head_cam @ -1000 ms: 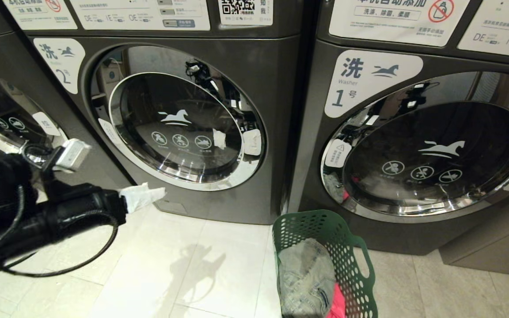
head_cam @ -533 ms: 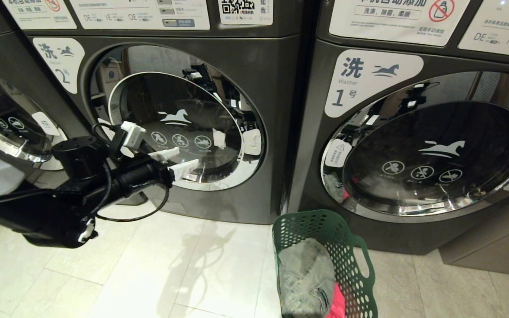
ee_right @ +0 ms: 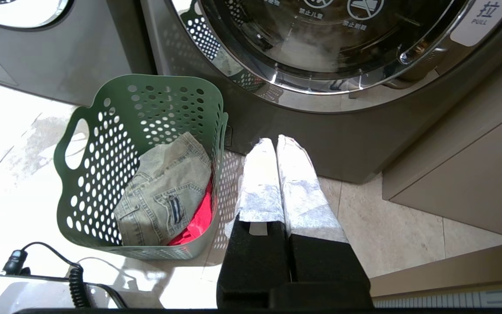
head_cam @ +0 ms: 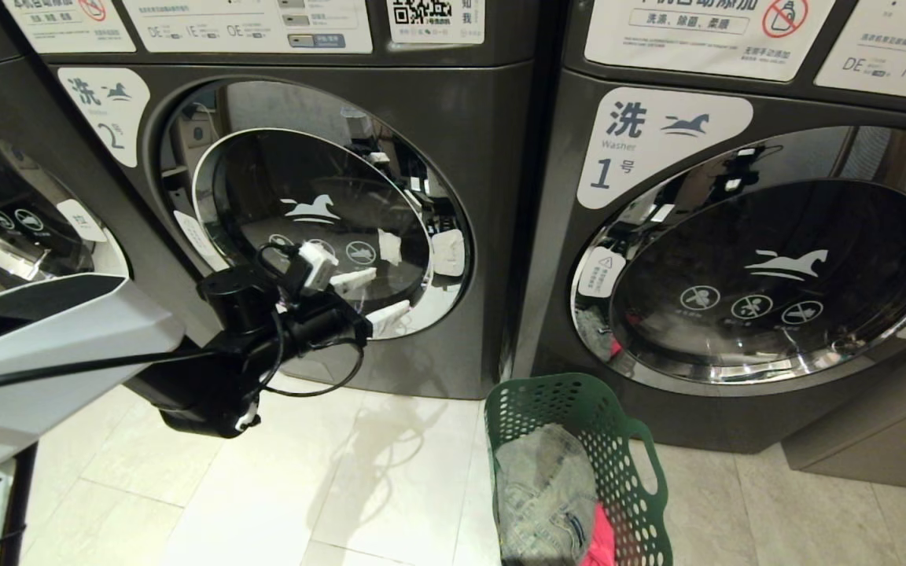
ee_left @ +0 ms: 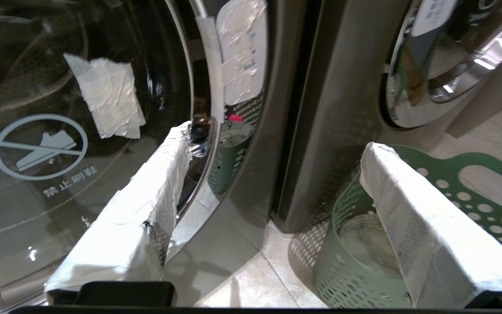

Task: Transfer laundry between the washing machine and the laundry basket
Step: Open the lid of the washing machine

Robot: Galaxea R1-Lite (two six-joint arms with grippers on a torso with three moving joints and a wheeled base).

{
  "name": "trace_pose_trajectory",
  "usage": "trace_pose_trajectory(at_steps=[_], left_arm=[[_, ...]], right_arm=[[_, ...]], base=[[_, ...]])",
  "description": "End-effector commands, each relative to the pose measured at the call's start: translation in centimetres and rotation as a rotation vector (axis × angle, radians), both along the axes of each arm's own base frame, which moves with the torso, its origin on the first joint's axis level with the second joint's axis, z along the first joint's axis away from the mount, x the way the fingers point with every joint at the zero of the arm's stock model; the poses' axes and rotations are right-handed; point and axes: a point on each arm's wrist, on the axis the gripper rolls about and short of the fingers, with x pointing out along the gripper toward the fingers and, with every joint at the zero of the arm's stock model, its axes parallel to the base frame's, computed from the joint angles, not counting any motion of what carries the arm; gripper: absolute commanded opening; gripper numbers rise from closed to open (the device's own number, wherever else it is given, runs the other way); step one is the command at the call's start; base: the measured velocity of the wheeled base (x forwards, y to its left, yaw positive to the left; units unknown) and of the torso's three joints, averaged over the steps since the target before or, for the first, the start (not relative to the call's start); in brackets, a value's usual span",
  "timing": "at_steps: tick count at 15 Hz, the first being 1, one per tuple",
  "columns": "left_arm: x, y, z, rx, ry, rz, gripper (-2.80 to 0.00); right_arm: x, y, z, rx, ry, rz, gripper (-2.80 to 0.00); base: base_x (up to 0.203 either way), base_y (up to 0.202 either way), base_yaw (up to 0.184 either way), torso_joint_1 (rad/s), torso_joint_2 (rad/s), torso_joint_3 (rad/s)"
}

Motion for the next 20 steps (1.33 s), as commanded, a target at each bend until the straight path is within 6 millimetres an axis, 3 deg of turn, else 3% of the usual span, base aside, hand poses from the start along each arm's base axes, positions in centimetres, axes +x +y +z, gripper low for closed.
trace_pose_trajectory(at_steps=[1,10,20], left_arm=[[1.1,-0.9,-0.6,-0.010,-0.015,0.006,0.00],[5.0,-2.8,-0.5,-0.109,-0.053,-0.024,0.00],[6.7,-5.8,-0.7,-0.133,-0.040,-0.150,0.00]], right_arm=[[0.0,0.0,0.0,-0.002,0.002,0.001,-2.80],[0.0,0.0,0.0,-0.003,0.002,0.001,-2.80],[0.0,0.0,0.0,-0.001,0.003,0.001,-2.80]], base=[[0.000,0.000,0.000,0.000,0.00,0.000],[0.000,0.000,0.000,0.000,0.00,0.000],[0.000,0.000,0.000,0.000,0.00,0.000]])
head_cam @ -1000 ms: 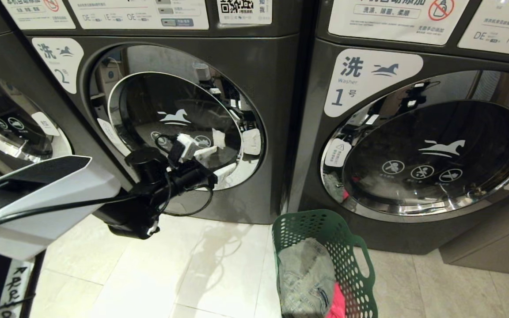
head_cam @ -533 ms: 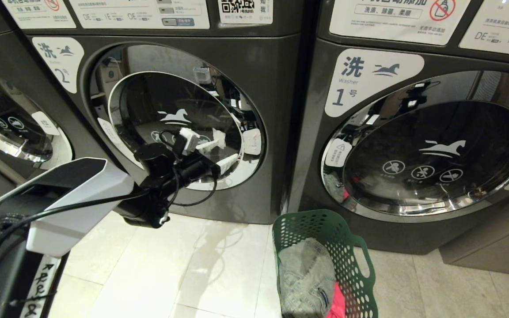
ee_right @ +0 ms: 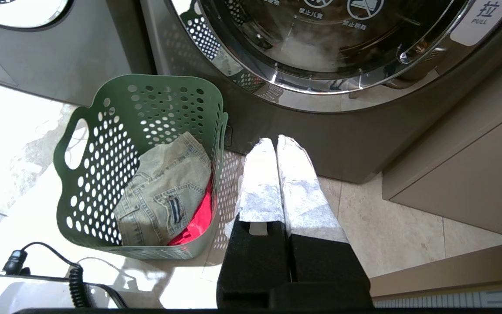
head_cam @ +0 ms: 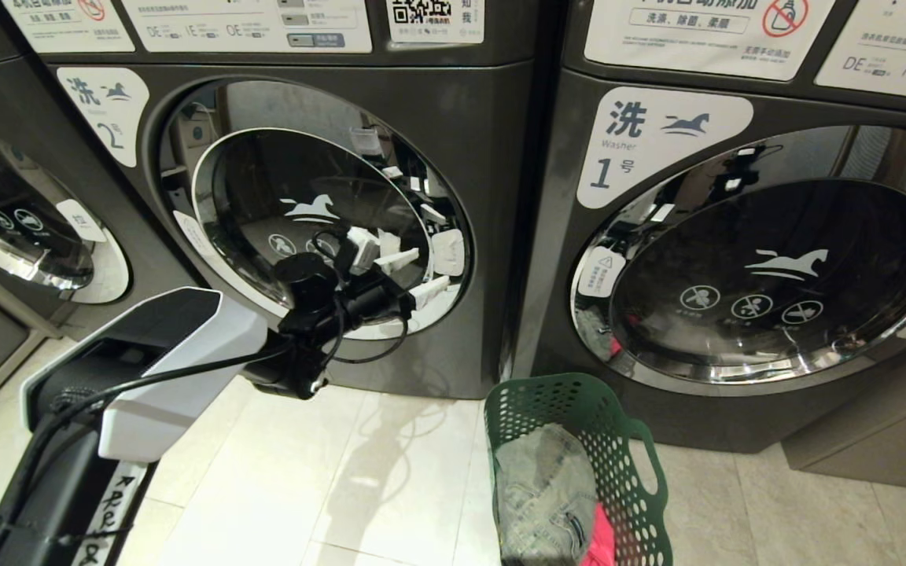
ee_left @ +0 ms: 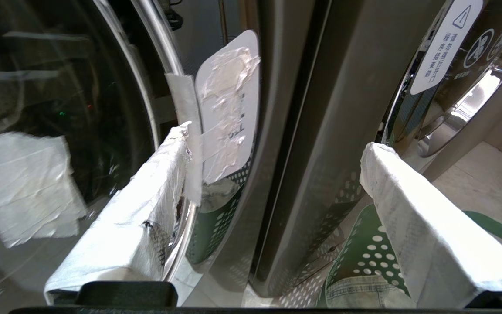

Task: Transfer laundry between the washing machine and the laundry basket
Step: Open the lid of the washing machine

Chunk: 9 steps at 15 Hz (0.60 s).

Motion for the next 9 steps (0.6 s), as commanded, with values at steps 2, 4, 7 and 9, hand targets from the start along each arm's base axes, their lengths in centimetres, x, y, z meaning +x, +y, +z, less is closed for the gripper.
trace_pose_trajectory(at_steps=[2,4,7,9], left_arm=[[0.5,-1.4,-0.1,-0.004,-0.014,-0.026,0.00],[0.8,-1.8,-0.4,-0.005,-0.015,-0.026,0.00],[1.2,-2.2,-0.7,-0.007,-0.017,-0.021,0.00],[1.4,-2.2,-1.0,-0.007,-0.018,-0.022,0.00]], right_arm=[[0.0,0.0,0.0,-0.002,0.001,0.001,-2.80],[0.0,0.0,0.0,-0.001,0.001,0.001,-2.80],[0.0,0.0,0.0,-0.002,0.001,0.001,-2.80],[0.0,0.0,0.0,-0.002,0.001,0.001,-2.80]], base=[[0.000,0.000,0.000,0.000,0.00,0.000],[0.000,0.000,0.000,0.000,0.00,0.000],[0.000,0.000,0.000,0.000,0.00,0.000],[0.000,0.000,0.000,0.000,0.00,0.000]])
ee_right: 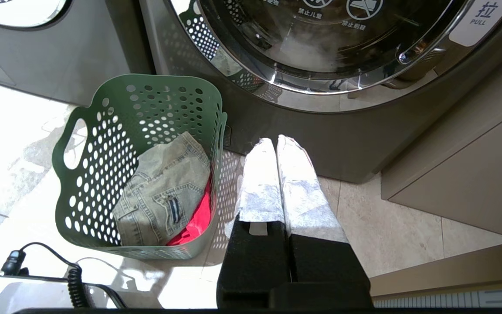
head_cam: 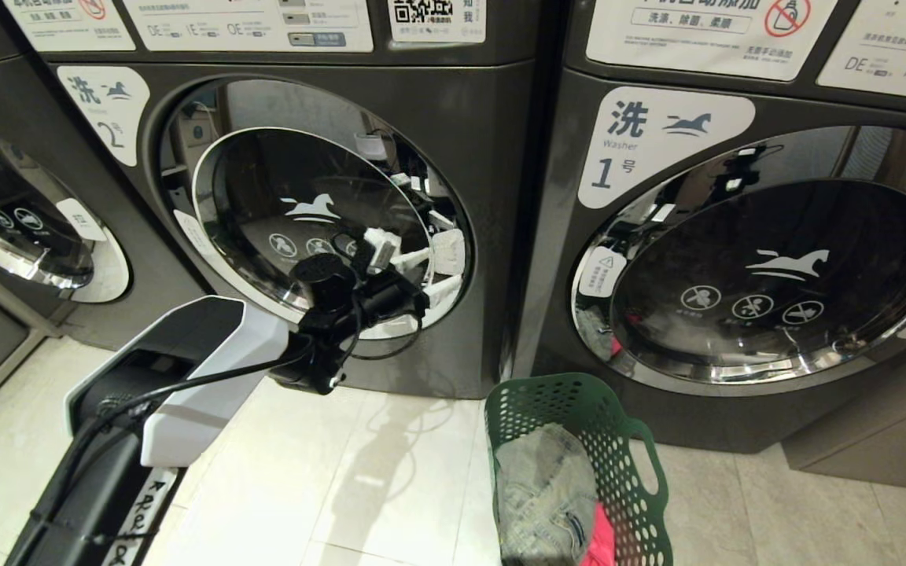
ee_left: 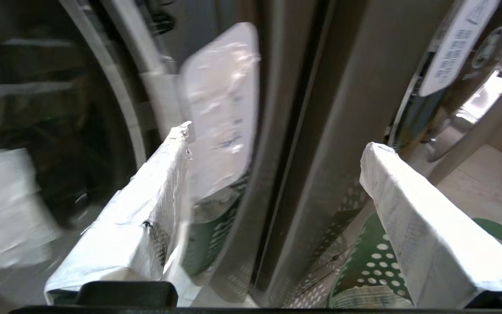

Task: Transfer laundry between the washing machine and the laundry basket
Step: Open the lid of the washing machine

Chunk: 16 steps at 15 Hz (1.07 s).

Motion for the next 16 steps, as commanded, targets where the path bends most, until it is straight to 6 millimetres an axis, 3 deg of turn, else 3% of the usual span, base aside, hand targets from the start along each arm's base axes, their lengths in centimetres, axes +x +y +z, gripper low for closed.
trace_pose_trajectory(at_steps=[1,16], left_arm=[[0.4,0.0,-0.6,0.000,-0.005,-0.001,0.00],[2.6,-0.7,-1.3,-0.004,0.018,0.045,0.00]], right_arm=[[0.0,0.0,0.0,-0.002,0.002,0.001,-2.80],[0.0,0.0,0.0,-0.001,0.002,0.001,-2.80]], base=[[0.000,0.000,0.000,0.000,0.00,0.000],[0.000,0.000,0.000,0.000,0.00,0.000]])
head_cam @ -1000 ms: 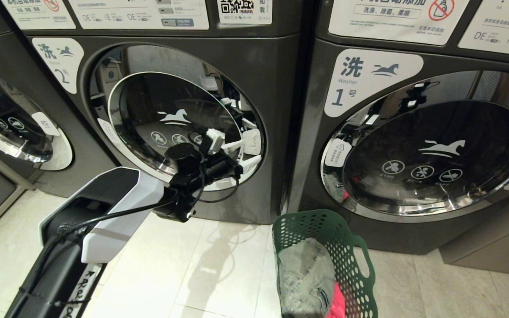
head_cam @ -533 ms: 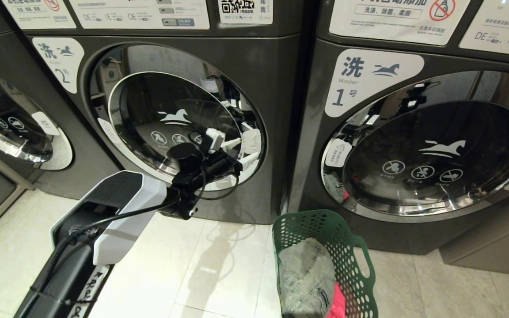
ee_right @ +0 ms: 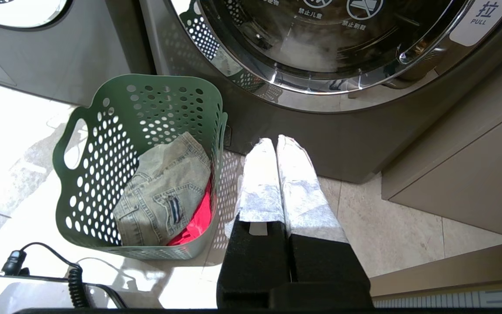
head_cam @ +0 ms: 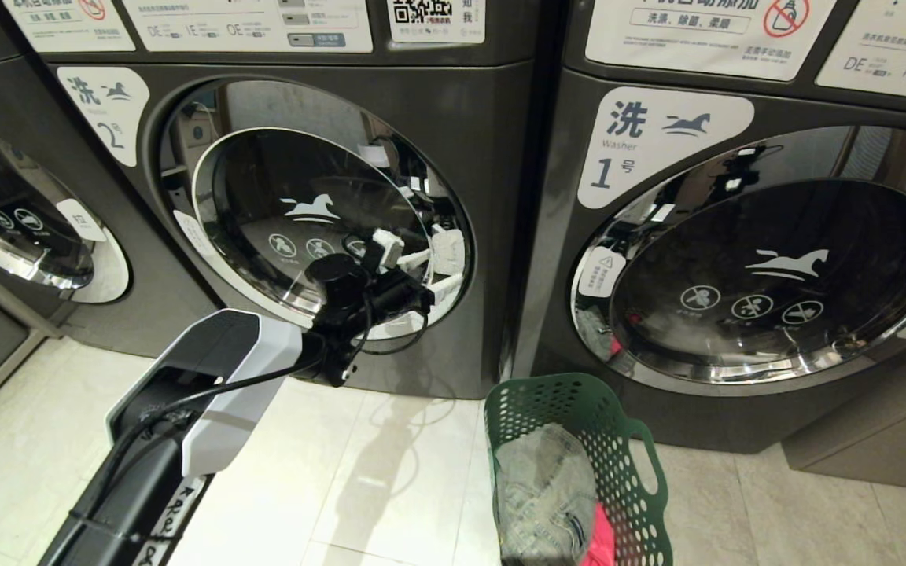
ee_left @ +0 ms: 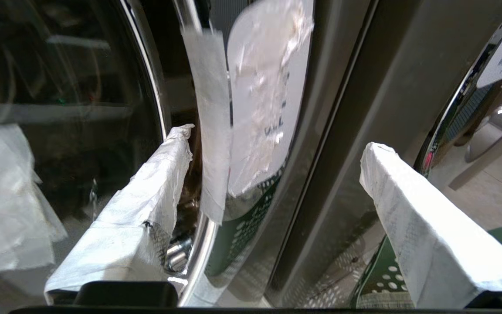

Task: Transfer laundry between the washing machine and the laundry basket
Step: Open the lid of the washing machine

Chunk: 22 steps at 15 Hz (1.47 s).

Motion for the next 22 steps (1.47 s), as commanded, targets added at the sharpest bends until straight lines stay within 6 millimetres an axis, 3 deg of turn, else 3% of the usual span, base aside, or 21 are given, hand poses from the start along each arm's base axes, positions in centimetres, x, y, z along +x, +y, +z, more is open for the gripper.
trace_pose_trajectory(at_steps=[1,16,22], left_arm=[[0.1,-0.1,-0.3,0.000,0.001,-0.007,0.00],[-0.1,-0.3,-0.9,0.022,0.069,-0.161,0.00],[-0.5,-1.3,-0.7,0.017,0.076,-0.190,0.00]], right_arm=[[0.0,0.0,0.0,-0.002,0.001,0.001,-2.80],[0.0,0.0,0.0,-0.001,0.001,0.001,-2.80],[0.0,0.0,0.0,0.000,0.001,0.001,-2.80]], base=[[0.000,0.000,0.000,0.000,0.00,0.000],[0.000,0.000,0.000,0.000,0.00,0.000],[0.000,0.000,0.000,0.000,0.00,0.000]])
